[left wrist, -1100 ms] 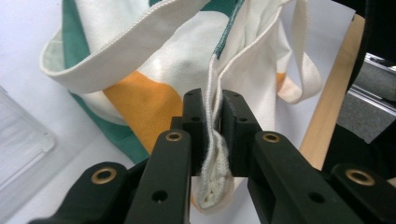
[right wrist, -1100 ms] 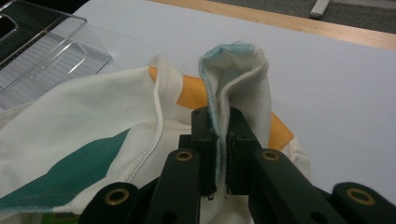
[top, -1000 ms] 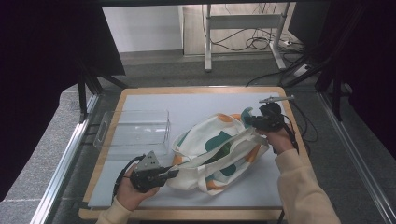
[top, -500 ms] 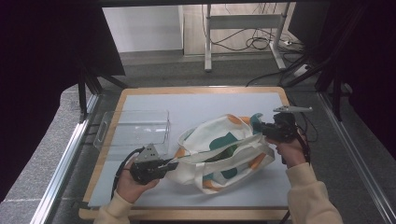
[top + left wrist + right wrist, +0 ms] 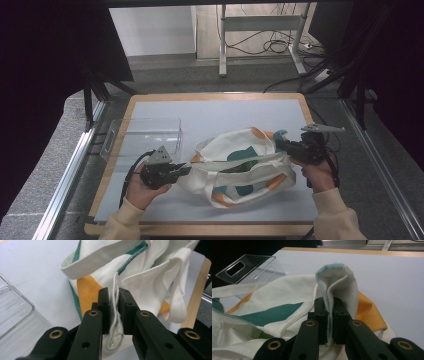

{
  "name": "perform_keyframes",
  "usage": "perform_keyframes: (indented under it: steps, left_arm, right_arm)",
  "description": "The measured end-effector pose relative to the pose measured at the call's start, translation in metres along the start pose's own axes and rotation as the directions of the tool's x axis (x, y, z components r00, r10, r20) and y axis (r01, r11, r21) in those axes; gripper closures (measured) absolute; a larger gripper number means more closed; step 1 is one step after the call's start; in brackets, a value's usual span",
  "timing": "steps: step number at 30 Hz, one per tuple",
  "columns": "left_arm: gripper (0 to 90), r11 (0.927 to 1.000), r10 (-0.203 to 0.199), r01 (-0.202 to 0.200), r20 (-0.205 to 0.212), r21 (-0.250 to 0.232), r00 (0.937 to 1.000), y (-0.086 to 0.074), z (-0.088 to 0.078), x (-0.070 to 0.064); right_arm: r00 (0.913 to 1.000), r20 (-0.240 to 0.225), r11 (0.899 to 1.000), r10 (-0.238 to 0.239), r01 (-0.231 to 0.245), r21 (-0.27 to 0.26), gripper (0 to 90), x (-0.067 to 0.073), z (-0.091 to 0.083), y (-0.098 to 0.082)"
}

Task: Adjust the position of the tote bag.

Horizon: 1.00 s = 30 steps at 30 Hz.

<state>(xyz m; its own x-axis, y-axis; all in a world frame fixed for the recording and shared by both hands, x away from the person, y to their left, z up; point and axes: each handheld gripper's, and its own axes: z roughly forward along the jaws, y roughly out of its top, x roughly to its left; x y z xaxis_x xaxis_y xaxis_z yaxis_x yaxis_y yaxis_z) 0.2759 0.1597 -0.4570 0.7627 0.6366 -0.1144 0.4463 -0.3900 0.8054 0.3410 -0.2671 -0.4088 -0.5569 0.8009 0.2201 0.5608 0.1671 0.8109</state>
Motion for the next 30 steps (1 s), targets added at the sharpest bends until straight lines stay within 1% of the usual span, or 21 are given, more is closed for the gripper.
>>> perform_keyframes:
  steps: [3,8,13,18,20,21,23,26,30]
  left_arm:
    - [81.3,1.0,-0.005,0.005,-0.005,0.005,1.0,0.004,0.003,0.003]
    - [81.3,0.9999,-0.014,0.014,0.001,0.002,0.9999,0.007,0.005,0.006]
    - [81.3,0.9998,-0.018,0.018,-0.001,0.0,0.9998,0.012,0.008,0.009]
    - [81.3,0.9999,-0.017,0.017,-0.003,0.003,0.9999,0.015,0.013,0.012]
    - [81.2,0.9999,-0.016,0.016,-0.005,0.002,0.9999,0.015,0.015,0.012]
    - [81.2,0.9999,-0.015,0.015,-0.004,0.003,0.9999,0.015,0.016,0.012]
    - [81.2,0.9999,-0.008,0.008,-0.005,0.011,1.0,0.015,0.02,0.012]
    - [81.1,0.9997,-0.006,0.006,-0.001,0.023,1.0,0.013,0.026,0.011]
    - [80.9,0.9995,-0.008,0.008,0.002,0.032,1.0,0.01,0.031,0.01]
  right_arm:
    - [0.9999,-0.003,1.0,0.013,-0.013,-0.007,83.4,0.0,-0.004,-0.005]
    - [0.9996,-0.008,0.999,0.026,-0.026,-0.023,83.4,0.002,-0.012,-0.014]
    - [0.9998,-0.004,0.999,0.017,-0.017,-0.032,83.4,0.006,-0.019,-0.02]
    - [0.9998,-0.004,0.999,0.022,-0.022,-0.038,83.3,0.01,-0.025,-0.028]
    - [0.9995,0.01,0.999,0.03,-0.03,-0.024,83.2,0.009,-0.026,-0.034]
    - [0.9995,0.01,0.999,0.03,-0.03,-0.024,83.2,0.009,-0.026,-0.034]
    - [0.9989,0.021,0.999,0.041,-0.041,-0.012,83.2,0.008,-0.025,-0.039]
    - [0.9974,0.039,0.998,0.06,-0.06,0.005,83.2,0.004,-0.021,-0.047]
    - [0.9953,0.047,0.996,0.084,-0.085,0.022,83.0,-0.002,-0.017,-0.054]
